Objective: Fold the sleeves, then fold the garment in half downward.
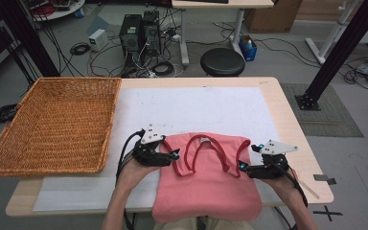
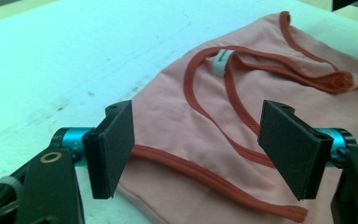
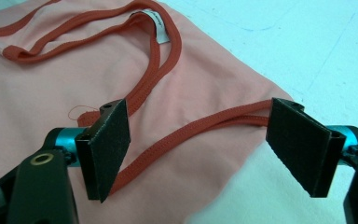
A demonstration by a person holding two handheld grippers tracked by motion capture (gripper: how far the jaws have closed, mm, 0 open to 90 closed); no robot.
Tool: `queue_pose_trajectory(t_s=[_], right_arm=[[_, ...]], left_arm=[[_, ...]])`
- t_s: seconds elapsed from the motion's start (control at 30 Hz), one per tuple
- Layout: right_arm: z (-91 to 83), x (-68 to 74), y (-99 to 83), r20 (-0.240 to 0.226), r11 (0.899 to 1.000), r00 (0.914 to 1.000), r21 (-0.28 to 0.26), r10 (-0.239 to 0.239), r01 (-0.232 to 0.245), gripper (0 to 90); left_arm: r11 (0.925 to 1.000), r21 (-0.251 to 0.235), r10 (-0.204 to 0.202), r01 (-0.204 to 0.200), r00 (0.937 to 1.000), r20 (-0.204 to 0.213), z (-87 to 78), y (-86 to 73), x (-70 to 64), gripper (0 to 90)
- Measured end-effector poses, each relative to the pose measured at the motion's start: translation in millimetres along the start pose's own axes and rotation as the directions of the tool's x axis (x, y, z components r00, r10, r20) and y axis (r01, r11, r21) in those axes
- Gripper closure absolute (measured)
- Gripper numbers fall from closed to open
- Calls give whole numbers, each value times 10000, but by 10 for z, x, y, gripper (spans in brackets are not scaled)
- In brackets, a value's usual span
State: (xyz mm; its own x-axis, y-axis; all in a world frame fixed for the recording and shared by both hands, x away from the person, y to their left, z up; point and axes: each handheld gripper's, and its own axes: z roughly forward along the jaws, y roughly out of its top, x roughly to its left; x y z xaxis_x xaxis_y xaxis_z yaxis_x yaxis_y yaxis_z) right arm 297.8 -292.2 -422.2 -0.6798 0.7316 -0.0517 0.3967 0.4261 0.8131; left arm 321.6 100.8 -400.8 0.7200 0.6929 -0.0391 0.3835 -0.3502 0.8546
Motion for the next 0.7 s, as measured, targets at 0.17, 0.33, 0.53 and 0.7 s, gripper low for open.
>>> queue_pose_trajectory(t_s=[0.17, 0.33, 0.53, 0.7], right_arm=[[0, -4, 30, 57, 9994, 9998, -272, 216, -214, 214], [45, -14, 35, 170, 9997, 9996, -14, 242, -242, 215], [74, -28, 43, 144, 9996, 9996, 87, 249, -251, 214], [57, -42, 39, 240, 9996, 9993, 39, 293, -294, 214]], left_arm=[[9997, 3, -247, 247, 9995, -202, -23, -30, 28, 272], [9988, 37, -479, 482, 9975, -519, -41, -68, 64, 272], [9981, 32, -608, 610, 9968, -510, -67, -61, 113, 272], [9954, 608, -721, 744, 9966, -391, -14, -16, 170, 299]])
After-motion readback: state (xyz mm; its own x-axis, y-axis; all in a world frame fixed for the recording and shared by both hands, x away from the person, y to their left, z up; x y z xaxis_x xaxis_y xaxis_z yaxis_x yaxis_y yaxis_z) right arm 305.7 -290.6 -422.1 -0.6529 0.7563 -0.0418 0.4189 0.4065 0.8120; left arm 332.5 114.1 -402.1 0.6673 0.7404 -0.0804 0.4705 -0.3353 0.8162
